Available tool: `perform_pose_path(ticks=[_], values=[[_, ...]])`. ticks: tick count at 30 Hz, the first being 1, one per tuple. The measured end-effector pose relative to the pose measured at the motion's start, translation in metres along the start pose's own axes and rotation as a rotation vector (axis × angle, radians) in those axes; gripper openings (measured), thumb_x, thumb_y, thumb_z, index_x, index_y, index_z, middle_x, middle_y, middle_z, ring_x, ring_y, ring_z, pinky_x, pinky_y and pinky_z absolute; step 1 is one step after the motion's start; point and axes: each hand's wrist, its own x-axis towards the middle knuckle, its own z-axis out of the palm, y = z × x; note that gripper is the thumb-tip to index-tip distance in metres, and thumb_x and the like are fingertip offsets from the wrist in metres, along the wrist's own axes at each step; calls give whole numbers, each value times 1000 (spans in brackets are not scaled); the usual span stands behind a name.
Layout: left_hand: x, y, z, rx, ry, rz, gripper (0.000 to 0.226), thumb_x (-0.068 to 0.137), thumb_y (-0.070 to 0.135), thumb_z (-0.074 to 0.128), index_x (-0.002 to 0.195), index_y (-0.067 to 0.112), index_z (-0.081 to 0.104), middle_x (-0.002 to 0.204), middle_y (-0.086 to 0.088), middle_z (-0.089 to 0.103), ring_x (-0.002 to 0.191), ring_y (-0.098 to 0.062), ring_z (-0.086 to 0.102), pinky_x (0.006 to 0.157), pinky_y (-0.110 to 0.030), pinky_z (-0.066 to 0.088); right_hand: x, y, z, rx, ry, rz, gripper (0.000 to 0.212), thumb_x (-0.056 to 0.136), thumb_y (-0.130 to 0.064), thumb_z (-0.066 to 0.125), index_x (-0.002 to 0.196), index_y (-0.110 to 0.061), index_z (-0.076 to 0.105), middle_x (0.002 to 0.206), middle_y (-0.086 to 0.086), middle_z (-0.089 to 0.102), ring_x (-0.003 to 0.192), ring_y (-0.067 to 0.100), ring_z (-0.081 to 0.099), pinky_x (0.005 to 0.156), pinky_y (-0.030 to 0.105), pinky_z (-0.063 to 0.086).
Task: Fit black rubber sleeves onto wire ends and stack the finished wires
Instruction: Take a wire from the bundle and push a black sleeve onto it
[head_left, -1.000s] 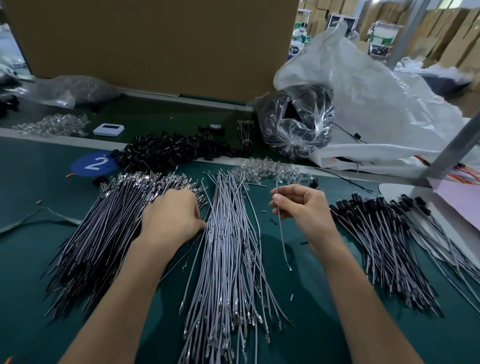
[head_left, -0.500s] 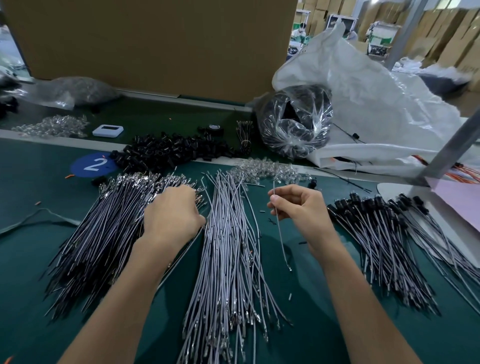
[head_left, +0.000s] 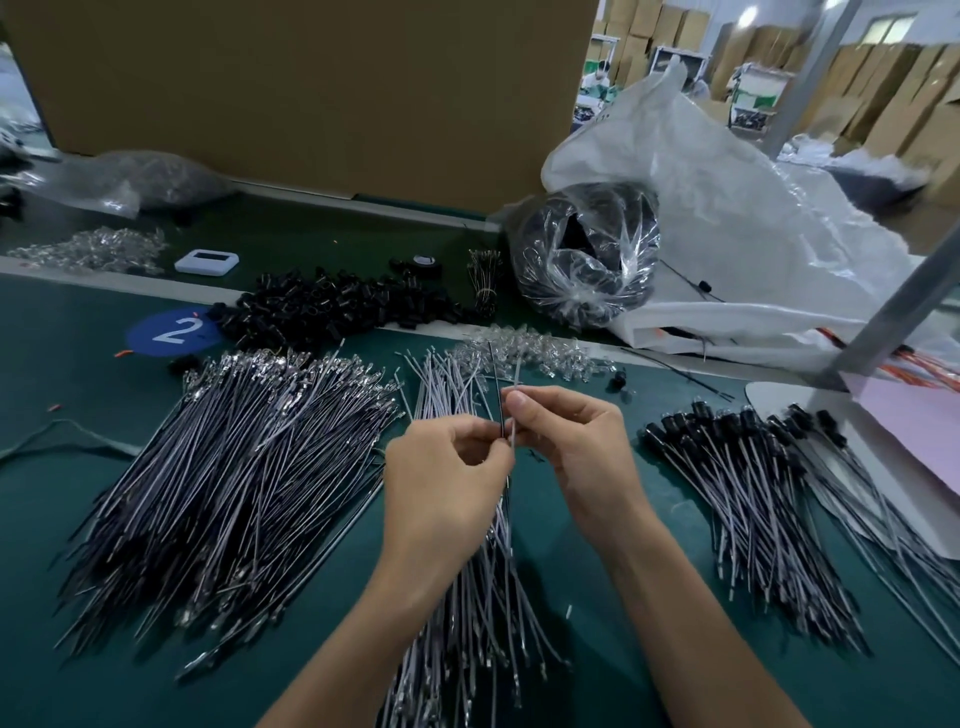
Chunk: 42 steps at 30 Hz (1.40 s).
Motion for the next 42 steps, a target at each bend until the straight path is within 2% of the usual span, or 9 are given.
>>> perform_pose_path(ticks=[3,10,13,16,19,22,28,34,42], values=[[-3,-2,3,1,20,43,10,81,15,73,83,23,79,64,16,71,60,5,66,61,-13,53,1,0,-2,-17,13,2,15,67,-21,79,79,-12,79,73,6,71,65,13,63,66,21,53],[2,-5,5,-36,-97,58,12,84,9,72,85,18,79,69,9,73,67,-4,70,73,-31,60,1,1,-3,-13,11,41,14,68,-26,78,75,-14,76,78,10,68,74,24,61,68,29,55],[24,0,-2,175,-138,200,8,87,19,71,89,19,79,72,16,71,65,5,66,68,-13,53,4,1,-7,9,103,-27,6,87,-9,67,82,-9,71,78,8,74,71,18,69,66,26,55],[71,0,-10,650,-1,331,14,93,25,64,97,18,75,83,3,72,71,-14,65,64,-29,53,6,2,-11,-140,258,-169,9,91,-5,65,85,-11,68,72,6,73,60,17,68,58,23,54],[130,-7,-12,990,5,270,20,91,2,58,107,9,68,93,-9,68,82,-29,62,63,-35,43,8,9,-14,-362,347,-263,11,91,-6,66,84,-14,67,71,3,73,58,15,68,58,24,54],[176,-20,-9,1023,-149,151,37,88,-8,52,122,4,60,113,-18,63,101,-36,60,73,-41,47,8,13,-14,-485,379,-313,17,90,-6,67,82,-20,67,70,-2,71,57,12,67,58,23,54],[204,-36,2,1031,-175,171,14,87,-12,50,87,3,53,94,-15,53,72,-27,49,66,-37,41,7,18,-13,-574,319,-372,15,90,-8,68,84,-22,67,72,-7,71,61,10,67,59,28,58],[205,-34,8,1240,-140,220,24,88,-5,59,111,-2,60,123,-19,50,111,-35,49,84,-42,45,8,19,-13,-584,311,-396,10,90,-10,69,85,-18,70,72,-7,70,62,11,65,61,26,56],[126,-7,4,426,108,510,16,98,6,56,111,6,64,100,-12,66,83,-21,61,73,-27,48,11,19,-14,-536,302,-305,10,89,-10,70,83,-18,70,69,-7,65,62,8,57,59,21,48]])
